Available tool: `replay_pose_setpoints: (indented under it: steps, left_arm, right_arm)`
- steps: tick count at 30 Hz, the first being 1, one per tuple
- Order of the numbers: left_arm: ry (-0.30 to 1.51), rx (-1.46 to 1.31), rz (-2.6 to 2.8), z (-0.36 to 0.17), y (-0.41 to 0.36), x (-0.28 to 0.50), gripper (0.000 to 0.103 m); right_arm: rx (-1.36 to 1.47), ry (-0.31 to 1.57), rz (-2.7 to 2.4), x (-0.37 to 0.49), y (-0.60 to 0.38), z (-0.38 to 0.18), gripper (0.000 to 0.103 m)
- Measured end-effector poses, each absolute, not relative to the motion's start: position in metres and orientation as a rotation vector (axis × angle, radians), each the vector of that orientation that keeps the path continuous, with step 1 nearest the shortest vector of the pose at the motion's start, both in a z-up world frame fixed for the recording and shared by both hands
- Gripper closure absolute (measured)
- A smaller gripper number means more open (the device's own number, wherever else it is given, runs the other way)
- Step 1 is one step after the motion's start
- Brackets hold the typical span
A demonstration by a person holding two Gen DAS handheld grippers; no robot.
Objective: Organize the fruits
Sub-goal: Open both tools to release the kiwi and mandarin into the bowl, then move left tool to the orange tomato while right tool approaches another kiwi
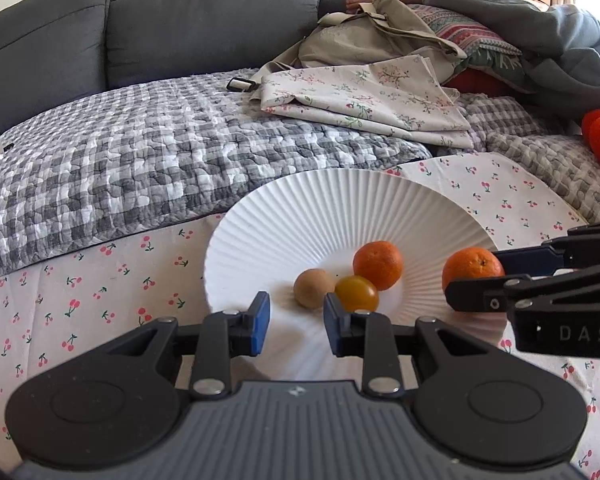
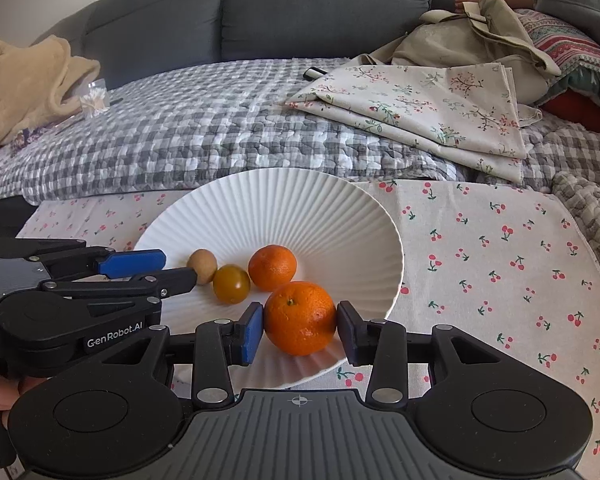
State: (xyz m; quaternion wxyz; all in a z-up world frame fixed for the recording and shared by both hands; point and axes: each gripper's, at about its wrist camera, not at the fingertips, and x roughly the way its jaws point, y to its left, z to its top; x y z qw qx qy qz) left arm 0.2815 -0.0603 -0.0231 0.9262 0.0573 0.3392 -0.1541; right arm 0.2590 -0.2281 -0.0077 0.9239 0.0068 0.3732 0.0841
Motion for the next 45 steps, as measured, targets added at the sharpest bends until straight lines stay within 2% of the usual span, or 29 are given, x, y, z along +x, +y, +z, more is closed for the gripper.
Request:
replay_pose_setpoints:
  steps: [8,11,20,22,30,34,36,40,45]
  left_arm:
    - [0.69,0.109,-0.335,-0.012,-0.051,0.27,0.069]
    - [0.683,0.097,-0.328,-0.005,-0.043,0.263,0.061]
    - [0.654,0.065,-0.313,0.023,-0.012,0.231,0.059]
    - [0.644,0.067,-0.3,0.029,-0.005,0.222,0.054]
    - [0.661,0.042,-0.229,0.038,0.031,0.188,0.048]
    - [0.684,0.034,-0.188,0.036,0.044,0.172,0.039]
    - [0.696,0.026,-0.189,0.034,0.049,0.165,0.038]
    - [0.702,0.024,-0.184,0.028,0.055,0.148,0.029]
    - [0.72,-0.001,-0.151,0.023,0.063,0.135,0.027]
  right_arm:
    - [0.119,0.749,0.145,0.256,-0.25,0.001,0.062]
    - [0.184,0.733,0.162,0.253,-0.257,0.009,0.058]
    - [0.229,0.69,0.183,0.231,-0.267,0.034,0.058]
    - [0.237,0.68,0.184,0.223,-0.27,0.04,0.058]
    - [0.291,0.652,0.186,0.189,-0.284,0.058,0.058]
    - [0.282,0.638,0.224,0.172,-0.277,0.068,0.041]
    - [0.265,0.639,0.233,0.166,-0.272,0.069,0.037]
    - [0.257,0.657,0.252,0.155,-0.262,0.069,0.024]
    - [0.261,0.664,0.296,0.138,-0.249,0.076,0.019]
